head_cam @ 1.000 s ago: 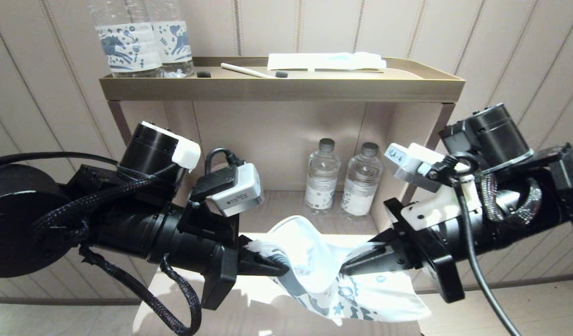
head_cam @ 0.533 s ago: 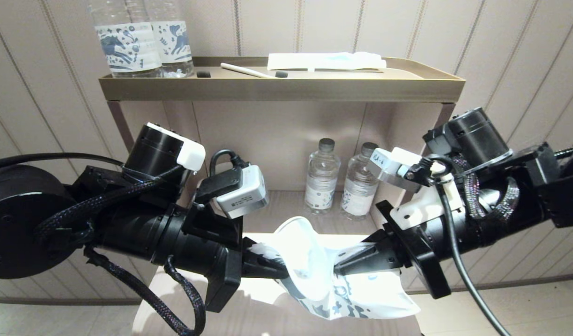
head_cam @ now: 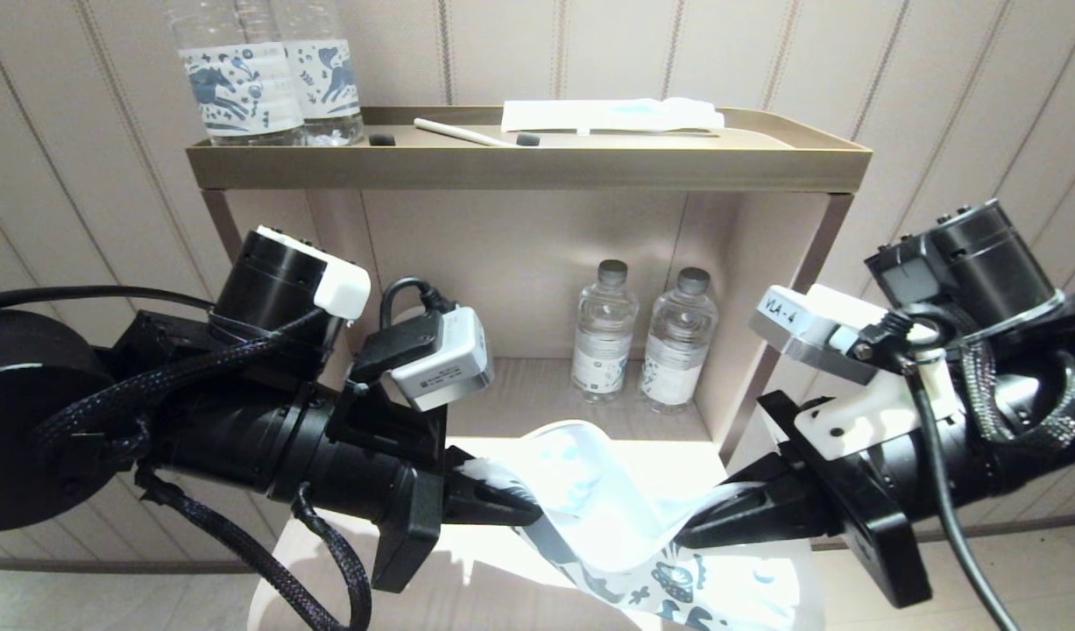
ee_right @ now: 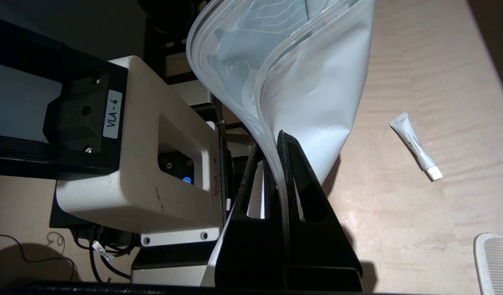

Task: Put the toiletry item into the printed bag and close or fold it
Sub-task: Hand it to the other hand

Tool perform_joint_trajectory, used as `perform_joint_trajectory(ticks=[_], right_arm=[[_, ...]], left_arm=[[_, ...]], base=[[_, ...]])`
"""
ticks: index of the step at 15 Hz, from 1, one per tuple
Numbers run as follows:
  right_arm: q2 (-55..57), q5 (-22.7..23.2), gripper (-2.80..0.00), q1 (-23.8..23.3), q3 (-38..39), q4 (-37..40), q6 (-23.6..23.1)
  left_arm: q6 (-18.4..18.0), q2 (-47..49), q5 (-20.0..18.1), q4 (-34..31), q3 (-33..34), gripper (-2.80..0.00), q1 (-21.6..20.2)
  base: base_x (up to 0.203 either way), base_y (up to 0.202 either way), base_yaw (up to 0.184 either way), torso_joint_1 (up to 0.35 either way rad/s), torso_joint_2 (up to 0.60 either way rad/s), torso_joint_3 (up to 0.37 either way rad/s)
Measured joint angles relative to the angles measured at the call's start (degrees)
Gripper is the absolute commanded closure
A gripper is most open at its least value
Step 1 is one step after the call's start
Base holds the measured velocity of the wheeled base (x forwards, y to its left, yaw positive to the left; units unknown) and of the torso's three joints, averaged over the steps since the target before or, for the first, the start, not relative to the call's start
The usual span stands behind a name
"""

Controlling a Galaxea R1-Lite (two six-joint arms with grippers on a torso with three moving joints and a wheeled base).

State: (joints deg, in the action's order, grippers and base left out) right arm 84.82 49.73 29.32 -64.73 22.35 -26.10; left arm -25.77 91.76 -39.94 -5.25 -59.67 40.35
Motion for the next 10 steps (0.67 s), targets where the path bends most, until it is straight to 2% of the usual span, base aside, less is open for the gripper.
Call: perform_joint_trajectory(ticks=[1,10], right_arm=[[-0.2,-0.1,-2.80,0.0,0.2,-0.1,0.0],[-2.5,-0.5,-2.80,-1.1,2.3,-0.1,0.0]], left_arm=[[0.0,0.0,0.0,0.0,0.0,0.00,0.0],[0.0,-0.3,0.0,0.0,0.3,0.00,-0.2]], base=[[0.000,0.000,0.000,0.000,0.00,0.000],[0.000,0.000,0.000,0.000,0.00,0.000]])
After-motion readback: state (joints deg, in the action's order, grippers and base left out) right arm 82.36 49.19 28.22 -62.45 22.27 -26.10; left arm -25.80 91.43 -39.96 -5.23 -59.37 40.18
